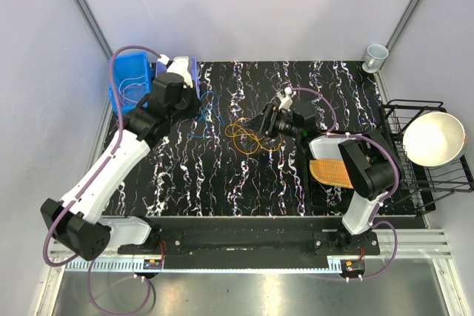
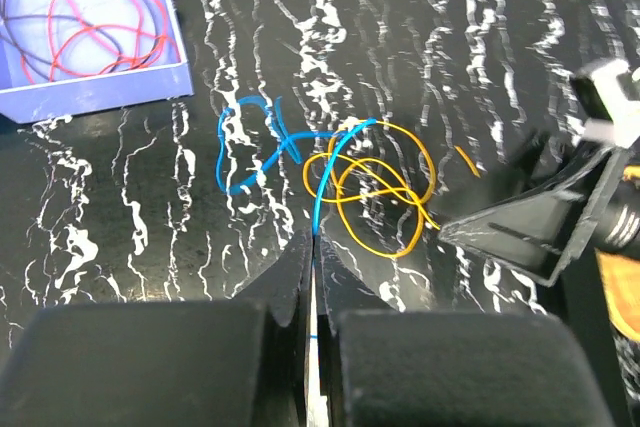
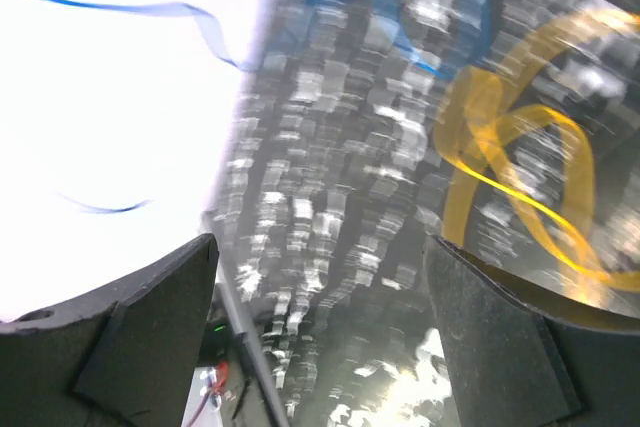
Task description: Untangle the cables
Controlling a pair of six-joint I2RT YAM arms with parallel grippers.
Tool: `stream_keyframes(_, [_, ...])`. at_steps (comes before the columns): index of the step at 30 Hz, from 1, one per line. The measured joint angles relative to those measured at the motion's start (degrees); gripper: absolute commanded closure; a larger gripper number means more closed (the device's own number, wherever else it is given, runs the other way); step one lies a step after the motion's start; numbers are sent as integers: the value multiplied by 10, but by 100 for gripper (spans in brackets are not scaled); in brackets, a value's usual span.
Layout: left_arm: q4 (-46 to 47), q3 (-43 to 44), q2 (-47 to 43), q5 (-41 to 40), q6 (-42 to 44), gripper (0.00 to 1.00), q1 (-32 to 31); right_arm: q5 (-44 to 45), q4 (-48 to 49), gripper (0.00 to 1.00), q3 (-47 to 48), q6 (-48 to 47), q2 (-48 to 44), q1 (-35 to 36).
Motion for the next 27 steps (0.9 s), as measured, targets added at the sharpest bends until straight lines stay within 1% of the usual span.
stream_keyframes(3, [-10, 0, -27, 24, 5, 100, 0, -41, 89, 13, -3, 16, -20, 0])
stream_keyframes(5, [-10, -3, -43, 40, 6, 100, 0, -58, 123, 13, -3, 21, -34, 0])
stream_keyframes(7, [-12, -10, -60, 53, 6, 100, 0, -73, 146, 14, -1, 23, -50, 0])
stream_keyframes(10, [-12, -22, -76, 76, 5, 100, 0, -86, 154, 14, 12, 18, -67, 4])
stream_keyframes(15, [-19, -27, -79, 112, 3, 100, 0, -89, 113, 14, 53, -36, -84, 27])
stream_keyframes(19, [-21, -27, -79, 142, -5, 100, 0, -87, 50, 16, 82, -114, -104, 54])
stream_keyframes(24, [-26, -22, -79, 169, -16, 100, 0, -81, -6, 17, 105, -196, -113, 70])
stream_keyframes(27, [-29, -15, -79, 180, -20, 100, 0, -69, -32, 21, 108, -225, -113, 71])
